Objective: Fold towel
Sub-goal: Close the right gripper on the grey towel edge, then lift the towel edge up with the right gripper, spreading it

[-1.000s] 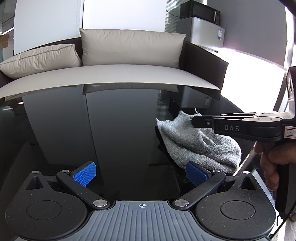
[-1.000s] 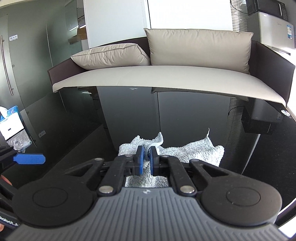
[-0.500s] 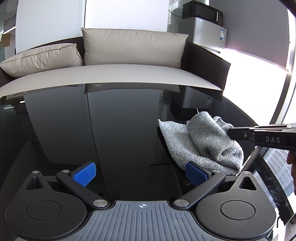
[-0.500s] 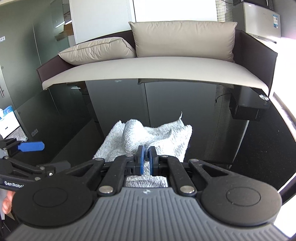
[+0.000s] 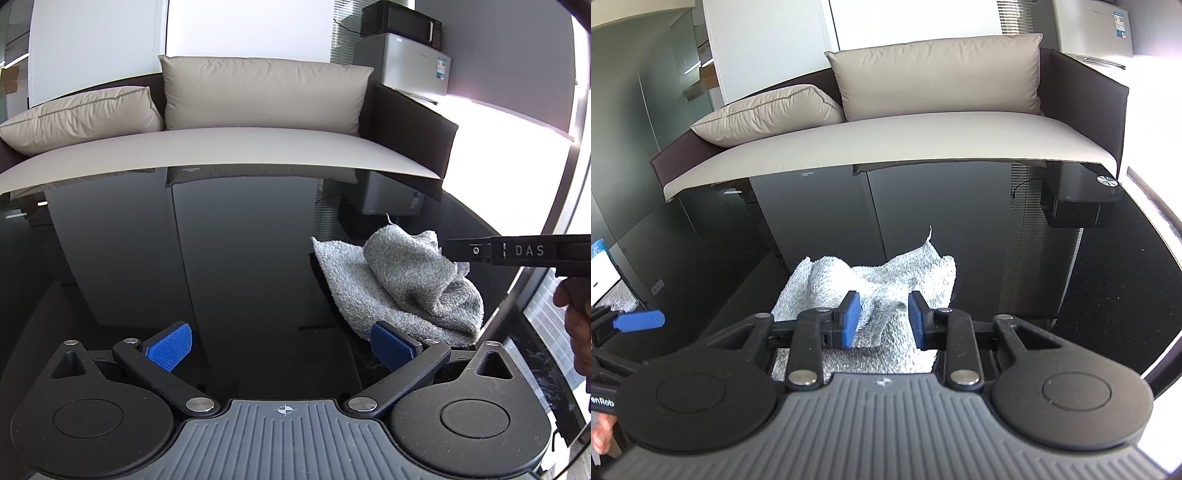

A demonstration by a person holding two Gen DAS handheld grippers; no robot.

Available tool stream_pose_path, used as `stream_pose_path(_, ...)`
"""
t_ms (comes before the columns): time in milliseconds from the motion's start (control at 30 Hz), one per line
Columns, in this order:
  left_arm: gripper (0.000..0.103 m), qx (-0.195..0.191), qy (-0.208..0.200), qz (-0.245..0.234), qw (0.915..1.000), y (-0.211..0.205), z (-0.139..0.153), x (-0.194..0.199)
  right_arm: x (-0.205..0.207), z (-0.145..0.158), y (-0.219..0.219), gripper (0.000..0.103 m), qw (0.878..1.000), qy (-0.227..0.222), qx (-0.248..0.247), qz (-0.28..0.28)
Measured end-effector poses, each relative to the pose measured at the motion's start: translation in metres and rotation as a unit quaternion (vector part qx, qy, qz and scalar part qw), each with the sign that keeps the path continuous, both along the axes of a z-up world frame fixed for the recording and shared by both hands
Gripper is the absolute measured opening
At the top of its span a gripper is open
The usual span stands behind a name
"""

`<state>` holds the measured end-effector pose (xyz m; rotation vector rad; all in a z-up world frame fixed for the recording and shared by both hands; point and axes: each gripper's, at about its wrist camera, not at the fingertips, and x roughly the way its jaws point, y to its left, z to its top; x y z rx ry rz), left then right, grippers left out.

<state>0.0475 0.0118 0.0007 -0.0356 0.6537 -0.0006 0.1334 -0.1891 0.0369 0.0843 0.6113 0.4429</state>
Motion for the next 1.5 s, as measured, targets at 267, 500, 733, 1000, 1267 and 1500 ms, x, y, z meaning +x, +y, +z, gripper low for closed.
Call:
stream_pose_path(267, 0.102, 0.0, 0.001, -0.002, 1.0, -0.001, 0.001, 0.0, 0.03, -0.013, -0.008, 0.035, 0.998, 0.043, 0.048, -0.026)
stream_pose_path(500, 0.102, 0.0, 0.001, -0.001, 1.0, -0.001, 0.001, 0.001, 0.033, -0.017, -0.004, 0.035, 0.997, 0.048, 0.052, -0.017)
stream_pose_path(733, 0.102, 0.001, 0.002, 0.0, 1.0, -0.001, 0.001, 0.002, 0.031, -0.017, 0.0, 0.008, 0.998, 0.045, 0.05, -0.01)
stream_pose_path(1000, 0.102, 0.001, 0.001, 0.001, 1.0, 0.0, 0.0, 0.002, 0.023, -0.002, -0.008, 0.005, 0.997, 0.009, 0.071, -0.019)
stream_pose_path(1267, 0.102, -0.005, -0.006, -0.001, 1.0, -0.002, 0.0, 0.01, 0.005, 0.022, -0.015, 0.005, 0.994, -0.051, 0.099, 0.004)
stream_pose_path(1500, 0.102, -0.009, -0.008, -0.011, 0.9999, -0.004, -0.001, 0.027, -0.015, 0.043, -0.033, 0.005, 0.989, -0.097, 0.113, 0.017)
